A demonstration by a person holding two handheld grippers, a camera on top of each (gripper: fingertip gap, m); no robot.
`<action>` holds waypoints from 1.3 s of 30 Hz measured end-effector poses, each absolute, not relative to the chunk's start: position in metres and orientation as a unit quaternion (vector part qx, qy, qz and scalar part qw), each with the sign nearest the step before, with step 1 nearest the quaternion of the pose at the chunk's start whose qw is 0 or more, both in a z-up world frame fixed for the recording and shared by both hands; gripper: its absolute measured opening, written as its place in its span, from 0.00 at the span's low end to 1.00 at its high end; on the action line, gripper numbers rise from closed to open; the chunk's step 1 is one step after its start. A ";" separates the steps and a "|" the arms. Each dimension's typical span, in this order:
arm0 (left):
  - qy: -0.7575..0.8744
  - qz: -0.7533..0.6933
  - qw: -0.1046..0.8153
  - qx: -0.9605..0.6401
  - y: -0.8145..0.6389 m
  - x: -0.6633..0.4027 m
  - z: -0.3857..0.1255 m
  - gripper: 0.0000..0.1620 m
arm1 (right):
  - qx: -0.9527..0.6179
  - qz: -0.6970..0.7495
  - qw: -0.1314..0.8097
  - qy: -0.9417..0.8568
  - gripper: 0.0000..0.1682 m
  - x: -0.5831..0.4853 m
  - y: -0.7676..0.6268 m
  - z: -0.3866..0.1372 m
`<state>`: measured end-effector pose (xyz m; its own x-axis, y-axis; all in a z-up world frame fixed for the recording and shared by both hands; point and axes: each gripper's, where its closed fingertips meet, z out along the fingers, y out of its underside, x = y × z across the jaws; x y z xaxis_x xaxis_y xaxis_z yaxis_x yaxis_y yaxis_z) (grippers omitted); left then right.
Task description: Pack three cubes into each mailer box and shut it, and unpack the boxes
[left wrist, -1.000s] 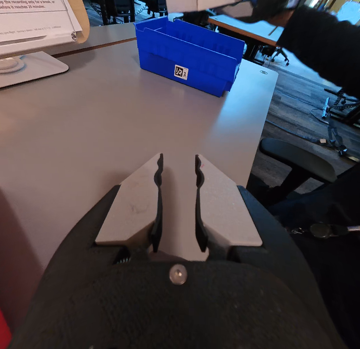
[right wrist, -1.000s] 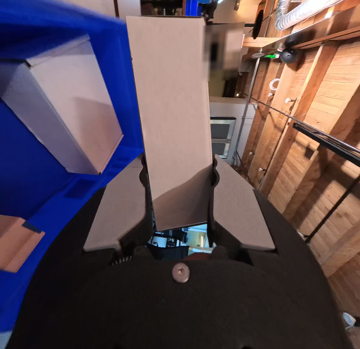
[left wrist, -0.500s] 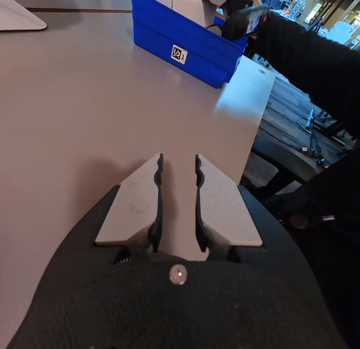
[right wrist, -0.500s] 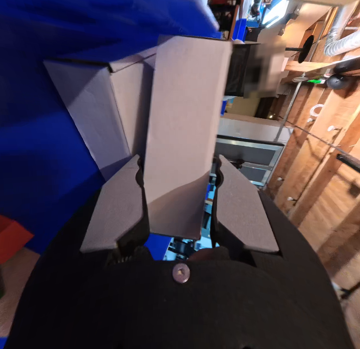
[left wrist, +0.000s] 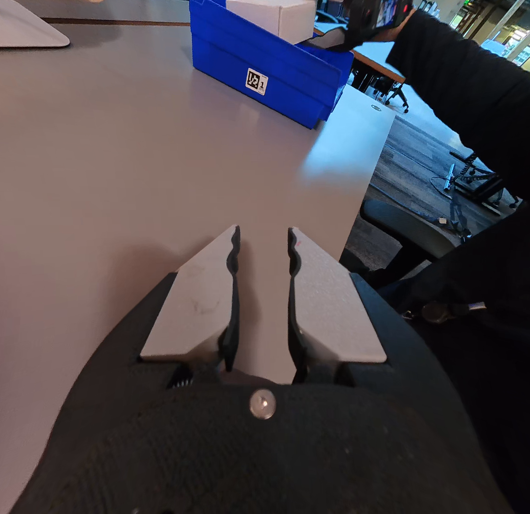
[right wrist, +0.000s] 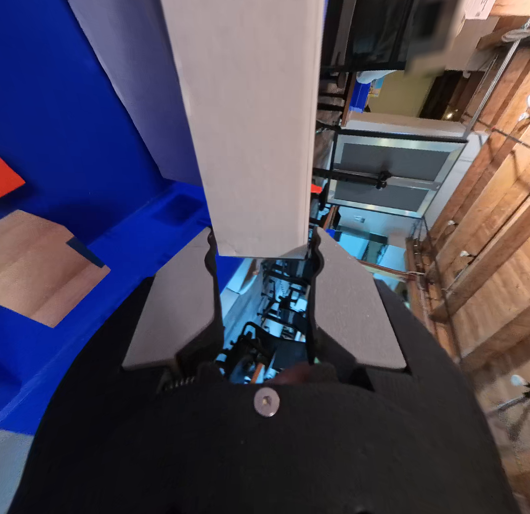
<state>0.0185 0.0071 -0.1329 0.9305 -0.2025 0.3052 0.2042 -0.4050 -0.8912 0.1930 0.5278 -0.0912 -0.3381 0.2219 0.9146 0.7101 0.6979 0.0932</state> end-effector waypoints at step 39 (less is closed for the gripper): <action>0.011 -0.213 0.544 -0.811 0.005 0.018 -0.134 0.19 | -0.422 -0.010 0.337 -0.842 0.00 0.144 0.446 -0.161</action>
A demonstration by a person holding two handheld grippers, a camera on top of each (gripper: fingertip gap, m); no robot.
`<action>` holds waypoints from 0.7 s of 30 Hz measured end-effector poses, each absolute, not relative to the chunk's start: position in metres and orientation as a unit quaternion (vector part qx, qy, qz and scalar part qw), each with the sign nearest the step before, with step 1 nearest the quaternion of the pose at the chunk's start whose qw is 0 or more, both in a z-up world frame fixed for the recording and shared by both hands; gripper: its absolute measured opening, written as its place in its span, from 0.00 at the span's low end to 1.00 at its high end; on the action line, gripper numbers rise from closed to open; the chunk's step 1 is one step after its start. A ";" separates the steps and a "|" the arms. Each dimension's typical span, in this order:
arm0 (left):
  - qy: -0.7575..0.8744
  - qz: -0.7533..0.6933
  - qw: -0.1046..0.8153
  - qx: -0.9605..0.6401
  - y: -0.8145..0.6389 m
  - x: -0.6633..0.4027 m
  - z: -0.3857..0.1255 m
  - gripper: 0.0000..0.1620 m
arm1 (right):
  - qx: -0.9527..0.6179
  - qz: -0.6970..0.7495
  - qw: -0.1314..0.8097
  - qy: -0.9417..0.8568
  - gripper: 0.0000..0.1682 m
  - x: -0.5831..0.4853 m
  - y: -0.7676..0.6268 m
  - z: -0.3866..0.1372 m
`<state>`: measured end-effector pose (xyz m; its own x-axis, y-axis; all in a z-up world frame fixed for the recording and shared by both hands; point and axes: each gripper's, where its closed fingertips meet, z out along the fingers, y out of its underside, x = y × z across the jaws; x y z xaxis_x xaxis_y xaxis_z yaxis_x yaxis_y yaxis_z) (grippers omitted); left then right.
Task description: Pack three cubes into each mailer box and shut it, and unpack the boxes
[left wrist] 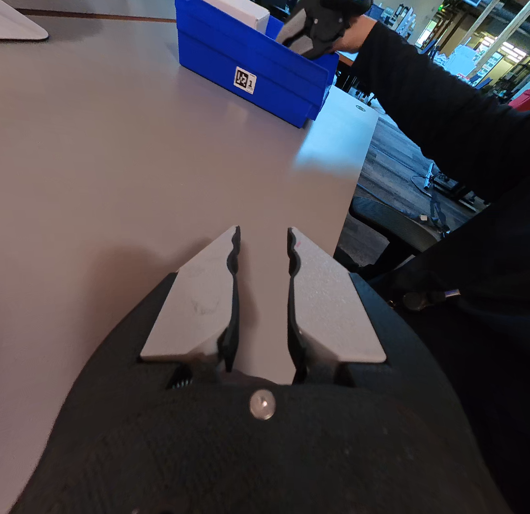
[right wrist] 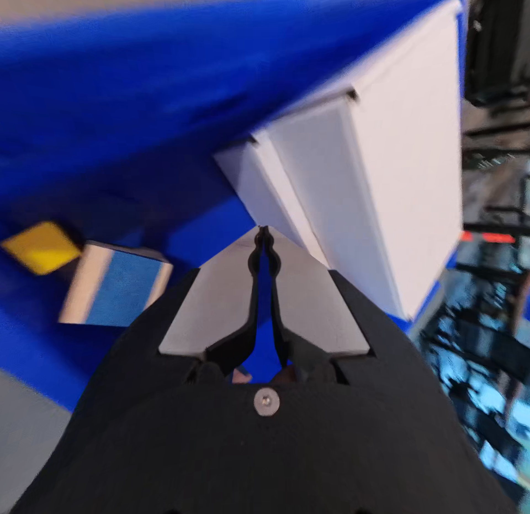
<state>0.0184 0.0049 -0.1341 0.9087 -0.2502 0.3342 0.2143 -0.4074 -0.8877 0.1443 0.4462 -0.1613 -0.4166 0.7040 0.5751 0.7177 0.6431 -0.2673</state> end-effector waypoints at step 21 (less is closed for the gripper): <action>-0.101 -0.006 0.603 -0.791 -0.040 -0.043 -0.071 0.35 | -0.581 0.199 0.472 -0.633 0.40 0.212 0.367 -0.109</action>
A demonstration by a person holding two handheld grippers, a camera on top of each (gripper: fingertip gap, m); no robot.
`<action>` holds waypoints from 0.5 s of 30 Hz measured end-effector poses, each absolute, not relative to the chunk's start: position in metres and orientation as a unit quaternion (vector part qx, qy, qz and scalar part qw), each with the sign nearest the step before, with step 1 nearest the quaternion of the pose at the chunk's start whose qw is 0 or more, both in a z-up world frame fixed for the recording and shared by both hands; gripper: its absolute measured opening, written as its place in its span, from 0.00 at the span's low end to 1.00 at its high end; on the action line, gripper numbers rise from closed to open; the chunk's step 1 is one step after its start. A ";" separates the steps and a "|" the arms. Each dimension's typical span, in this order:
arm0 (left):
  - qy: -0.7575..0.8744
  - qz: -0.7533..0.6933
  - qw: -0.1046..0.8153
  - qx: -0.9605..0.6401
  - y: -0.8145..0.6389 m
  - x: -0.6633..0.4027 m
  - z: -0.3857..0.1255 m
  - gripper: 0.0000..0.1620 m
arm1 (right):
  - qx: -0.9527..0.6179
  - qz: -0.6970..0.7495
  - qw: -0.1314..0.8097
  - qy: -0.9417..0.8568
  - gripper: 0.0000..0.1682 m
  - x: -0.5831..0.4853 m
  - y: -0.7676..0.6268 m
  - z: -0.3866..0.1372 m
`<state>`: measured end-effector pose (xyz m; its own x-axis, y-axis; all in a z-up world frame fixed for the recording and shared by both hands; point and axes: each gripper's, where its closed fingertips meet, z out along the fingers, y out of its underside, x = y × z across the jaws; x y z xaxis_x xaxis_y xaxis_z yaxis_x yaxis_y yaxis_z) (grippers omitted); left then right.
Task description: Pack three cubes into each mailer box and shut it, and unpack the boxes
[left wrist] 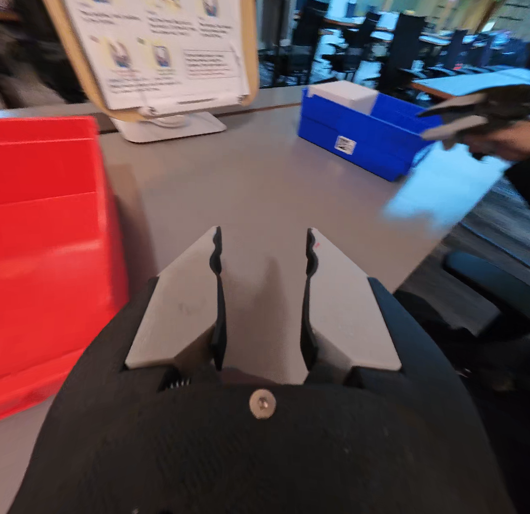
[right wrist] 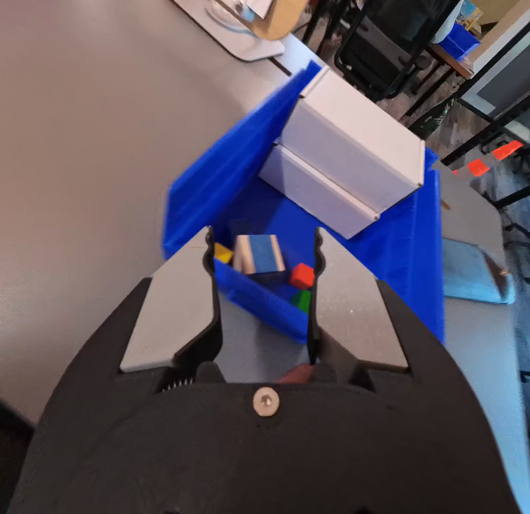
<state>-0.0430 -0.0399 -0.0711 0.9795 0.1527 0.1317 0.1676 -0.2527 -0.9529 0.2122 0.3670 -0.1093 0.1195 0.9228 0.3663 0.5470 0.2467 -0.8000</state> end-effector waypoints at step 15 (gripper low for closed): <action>-0.255 0.256 0.466 -0.808 -0.068 -0.172 -0.138 0.28 | -0.684 0.228 0.476 -0.503 0.53 0.178 0.313 -0.150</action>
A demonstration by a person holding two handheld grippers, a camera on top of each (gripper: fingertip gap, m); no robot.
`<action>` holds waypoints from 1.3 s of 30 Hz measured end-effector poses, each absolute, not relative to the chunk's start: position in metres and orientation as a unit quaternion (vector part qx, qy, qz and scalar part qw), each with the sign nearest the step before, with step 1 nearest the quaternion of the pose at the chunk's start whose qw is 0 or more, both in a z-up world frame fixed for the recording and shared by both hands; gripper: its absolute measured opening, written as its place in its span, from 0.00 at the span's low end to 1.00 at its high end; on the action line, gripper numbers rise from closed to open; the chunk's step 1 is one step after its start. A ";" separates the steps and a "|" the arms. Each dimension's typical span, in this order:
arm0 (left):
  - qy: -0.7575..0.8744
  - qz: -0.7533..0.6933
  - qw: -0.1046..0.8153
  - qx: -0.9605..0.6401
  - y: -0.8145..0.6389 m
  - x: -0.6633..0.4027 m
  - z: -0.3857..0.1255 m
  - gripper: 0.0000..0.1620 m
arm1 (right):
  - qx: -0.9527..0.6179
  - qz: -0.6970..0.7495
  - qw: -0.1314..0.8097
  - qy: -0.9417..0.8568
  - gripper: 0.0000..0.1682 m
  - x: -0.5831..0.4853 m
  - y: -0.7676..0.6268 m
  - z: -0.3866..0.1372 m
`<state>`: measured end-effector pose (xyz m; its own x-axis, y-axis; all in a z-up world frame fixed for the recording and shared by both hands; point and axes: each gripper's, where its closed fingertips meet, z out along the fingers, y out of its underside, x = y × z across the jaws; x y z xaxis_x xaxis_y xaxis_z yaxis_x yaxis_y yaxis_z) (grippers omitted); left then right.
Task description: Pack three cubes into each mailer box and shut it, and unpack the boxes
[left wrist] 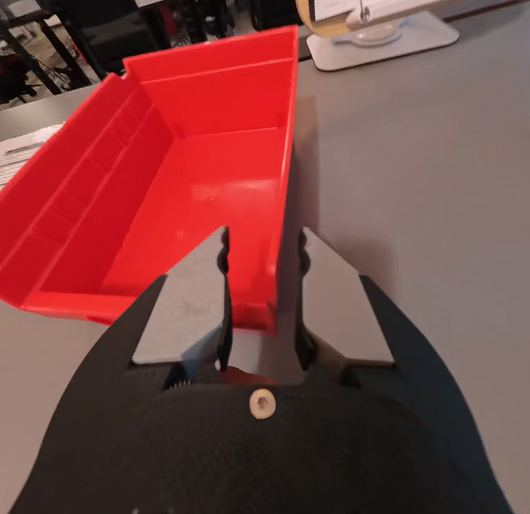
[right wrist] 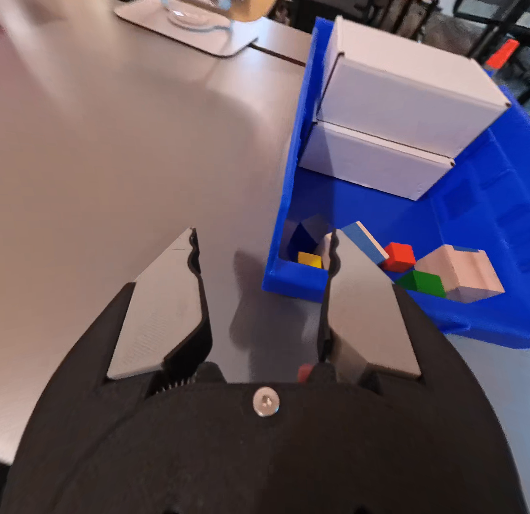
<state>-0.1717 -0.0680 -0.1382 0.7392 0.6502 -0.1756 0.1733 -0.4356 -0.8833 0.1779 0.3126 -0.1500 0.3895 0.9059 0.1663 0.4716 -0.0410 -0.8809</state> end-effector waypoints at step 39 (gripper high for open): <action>-0.170 0.315 0.563 -0.745 -0.083 -0.171 -0.022 0.02 | -0.685 0.253 0.483 -0.483 0.06 -0.019 0.096 -0.136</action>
